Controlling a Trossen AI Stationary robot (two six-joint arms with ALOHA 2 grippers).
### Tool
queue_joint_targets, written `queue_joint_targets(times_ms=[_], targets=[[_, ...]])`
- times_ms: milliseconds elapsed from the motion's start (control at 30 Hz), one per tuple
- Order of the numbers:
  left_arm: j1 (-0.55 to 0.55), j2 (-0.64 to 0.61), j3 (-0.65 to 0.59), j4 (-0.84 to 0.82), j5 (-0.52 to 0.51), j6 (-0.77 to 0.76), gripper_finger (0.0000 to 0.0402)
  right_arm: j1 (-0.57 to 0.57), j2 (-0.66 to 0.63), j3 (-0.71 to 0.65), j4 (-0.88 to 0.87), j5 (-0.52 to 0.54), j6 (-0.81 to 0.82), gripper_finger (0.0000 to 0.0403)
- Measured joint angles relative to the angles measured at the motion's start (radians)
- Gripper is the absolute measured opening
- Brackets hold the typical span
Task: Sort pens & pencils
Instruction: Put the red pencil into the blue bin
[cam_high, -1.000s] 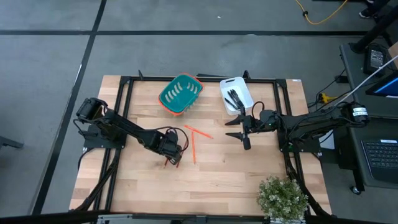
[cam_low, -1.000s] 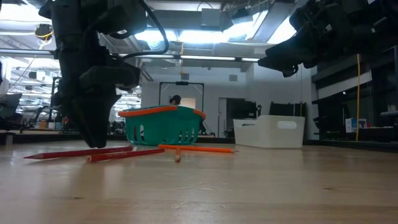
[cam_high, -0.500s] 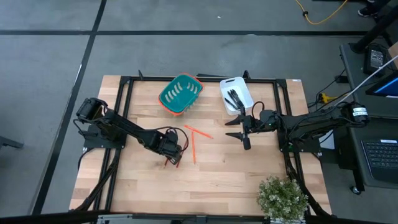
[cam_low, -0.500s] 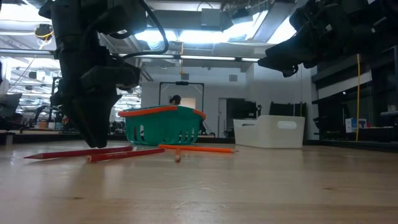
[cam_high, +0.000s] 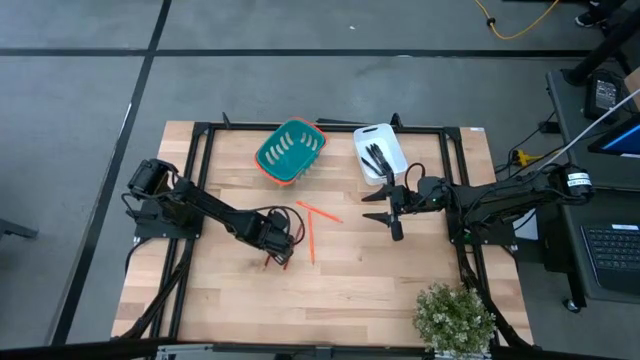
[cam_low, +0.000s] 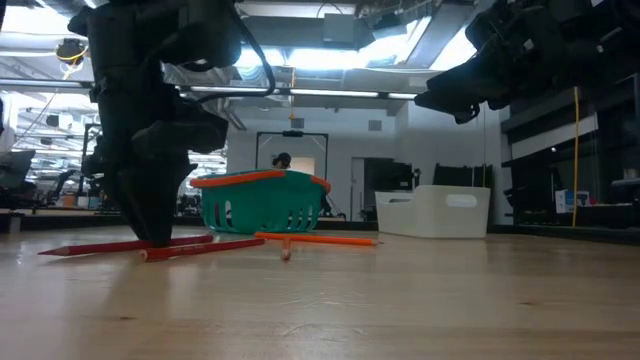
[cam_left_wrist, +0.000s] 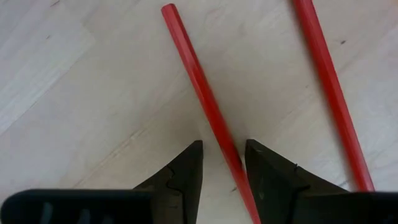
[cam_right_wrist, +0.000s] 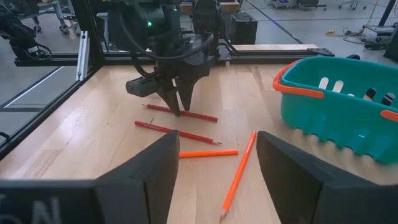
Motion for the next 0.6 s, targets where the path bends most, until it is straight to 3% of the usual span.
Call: queue_joint_targets(times_ms=[300,600], targets=[[0.014,0.006,0.0,-0.003,0.025,0.0,0.0111,0.0,0.0,0.0,0.0,0.0,-0.01,0.0216],[0.017,0.006,-0.002,-0.01,0.067,-0.092,0.0063,0.0,0.0,0.0,0.0,0.0,-0.013,0.0216]])
